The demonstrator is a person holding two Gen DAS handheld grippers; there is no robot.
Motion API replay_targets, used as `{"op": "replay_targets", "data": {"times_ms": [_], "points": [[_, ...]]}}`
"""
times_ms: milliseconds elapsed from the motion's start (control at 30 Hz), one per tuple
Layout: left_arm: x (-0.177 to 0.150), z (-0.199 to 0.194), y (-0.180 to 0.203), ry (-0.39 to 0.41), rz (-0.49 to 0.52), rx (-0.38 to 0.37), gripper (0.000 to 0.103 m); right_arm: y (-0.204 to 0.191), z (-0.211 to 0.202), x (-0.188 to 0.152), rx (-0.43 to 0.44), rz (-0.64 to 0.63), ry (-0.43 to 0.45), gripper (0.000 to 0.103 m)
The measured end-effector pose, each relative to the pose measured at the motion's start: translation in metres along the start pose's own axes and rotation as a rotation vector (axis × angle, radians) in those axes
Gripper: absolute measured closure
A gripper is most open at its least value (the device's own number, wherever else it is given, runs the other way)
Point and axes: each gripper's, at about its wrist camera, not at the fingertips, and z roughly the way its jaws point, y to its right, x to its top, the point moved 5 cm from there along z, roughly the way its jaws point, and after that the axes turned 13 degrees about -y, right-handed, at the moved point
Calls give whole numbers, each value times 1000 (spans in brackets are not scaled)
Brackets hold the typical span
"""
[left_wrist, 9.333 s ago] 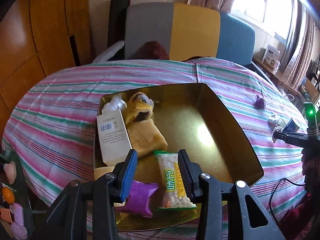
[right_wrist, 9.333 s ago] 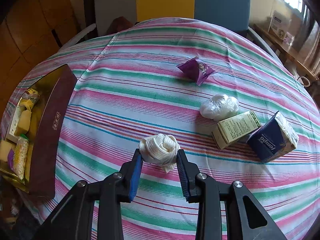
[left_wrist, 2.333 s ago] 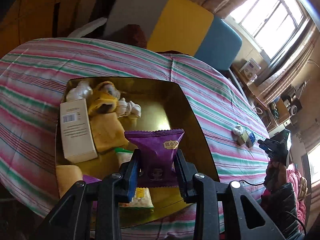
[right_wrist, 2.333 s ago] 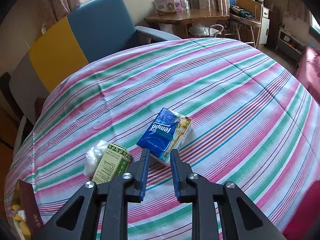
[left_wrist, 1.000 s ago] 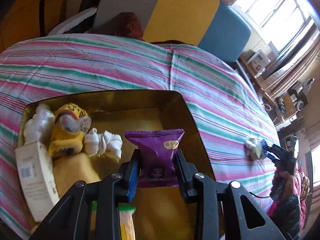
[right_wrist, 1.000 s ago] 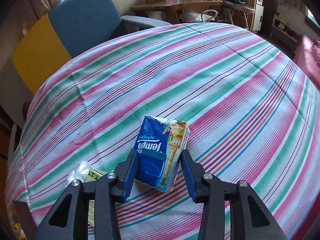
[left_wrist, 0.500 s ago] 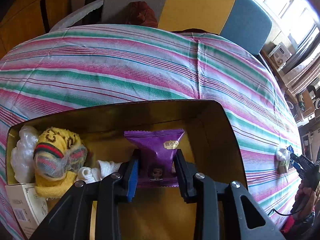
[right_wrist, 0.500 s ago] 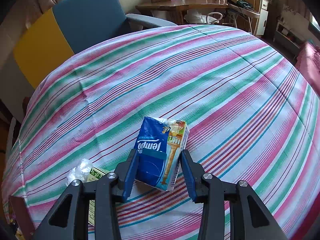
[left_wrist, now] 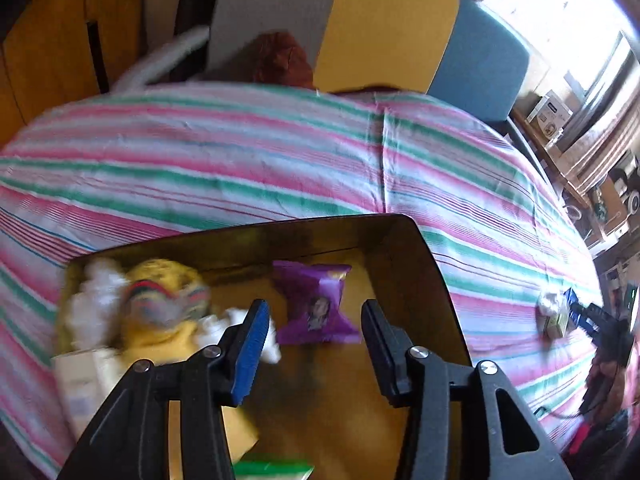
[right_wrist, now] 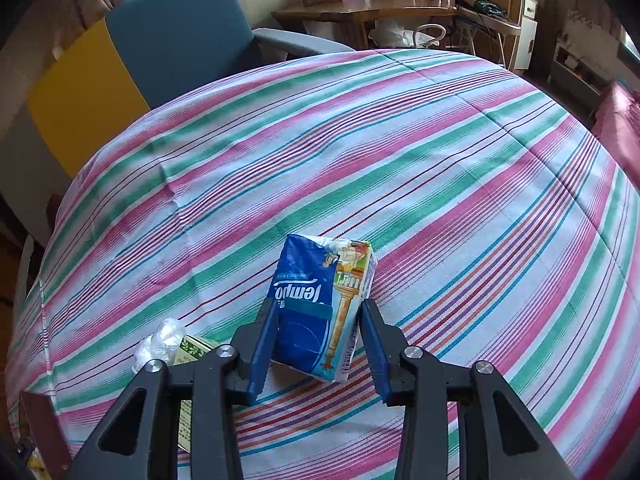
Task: Organize objects
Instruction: 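Carry the purple packet over the gold tray and open the left gripper, then grasp the blue Tempo tissue pack with the right gripper and lift it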
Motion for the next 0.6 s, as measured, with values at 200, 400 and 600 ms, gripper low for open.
{"op": "replay_targets", "data": {"times_ms": [200,400,600], "points": [[-54,-43,4,102,75,68,55,-2,1,-1,-16,-15,1,61],[-98,-61,5,137,103,118,55,2,1,-2,8,2,-2,60],[-115,-71,8,165,135,150,55,2,0,-4,15,7,4,61]]}}
